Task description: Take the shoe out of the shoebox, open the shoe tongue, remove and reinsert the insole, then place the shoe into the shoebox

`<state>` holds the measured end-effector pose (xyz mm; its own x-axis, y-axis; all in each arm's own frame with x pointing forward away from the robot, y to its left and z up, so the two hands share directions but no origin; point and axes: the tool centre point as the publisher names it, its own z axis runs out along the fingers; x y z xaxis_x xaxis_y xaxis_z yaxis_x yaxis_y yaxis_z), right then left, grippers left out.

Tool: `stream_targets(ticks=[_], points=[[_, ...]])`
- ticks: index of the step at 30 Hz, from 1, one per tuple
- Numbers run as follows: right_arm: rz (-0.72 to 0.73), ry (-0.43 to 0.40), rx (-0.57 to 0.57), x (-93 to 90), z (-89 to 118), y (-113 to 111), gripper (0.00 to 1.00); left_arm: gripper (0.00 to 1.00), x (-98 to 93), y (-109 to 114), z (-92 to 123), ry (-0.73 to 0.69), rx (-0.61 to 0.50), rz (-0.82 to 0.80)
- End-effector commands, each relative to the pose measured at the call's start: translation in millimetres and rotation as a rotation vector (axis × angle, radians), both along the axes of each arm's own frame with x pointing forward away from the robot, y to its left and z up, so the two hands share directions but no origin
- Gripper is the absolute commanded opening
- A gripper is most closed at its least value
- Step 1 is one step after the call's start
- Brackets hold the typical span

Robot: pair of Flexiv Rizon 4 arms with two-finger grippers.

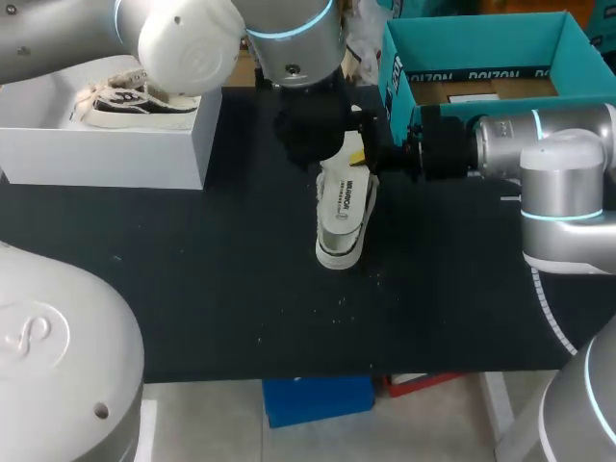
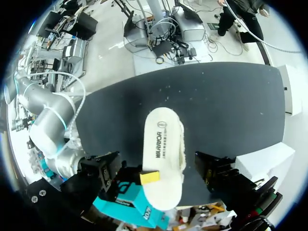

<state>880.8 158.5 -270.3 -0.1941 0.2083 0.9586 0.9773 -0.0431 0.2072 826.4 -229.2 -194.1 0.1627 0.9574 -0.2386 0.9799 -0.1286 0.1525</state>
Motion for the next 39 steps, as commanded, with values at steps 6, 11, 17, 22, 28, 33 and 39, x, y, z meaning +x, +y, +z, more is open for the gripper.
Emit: stream_targets(ticks=[6,11,17,22,28,33,39], points=[[-0.001,0.001,-0.003,0.3,-0.1,1.5,0.00,1.00,42.8,-3.9,10.0,0.007,0.016,-0.004],[-0.001,0.001,-0.003,0.3,-0.1,1.5,0.00,1.00,69.3,-2.5,15.7,0.000,0.018,-0.004],[-0.001,0.001,-0.003,0.3,-0.1,1.5,0.00,1.00,103.2,-2.7,19.6,-0.007,0.024,-0.016],[-0.001,0.001,-0.003,0.3,-0.1,1.5,0.00,1.00,131.5,-4.6,19.6,-0.011,0.028,-0.026],[-0.001,0.001,-0.003,0.3,-0.1,1.5,0.00,1.00,161.5,-10.8,14.2,-0.009,0.030,-0.037],[-0.001,0.001,-0.003,0.3,-0.1,1.5,0.00,1.00,180.1,-14.2,10.4,-0.003,0.020,-0.040],[-0.001,0.001,-0.003,0.3,-0.1,1.5,0.00,1.00,190.9,-17.2,11.0,-0.006,0.011,-0.040]])
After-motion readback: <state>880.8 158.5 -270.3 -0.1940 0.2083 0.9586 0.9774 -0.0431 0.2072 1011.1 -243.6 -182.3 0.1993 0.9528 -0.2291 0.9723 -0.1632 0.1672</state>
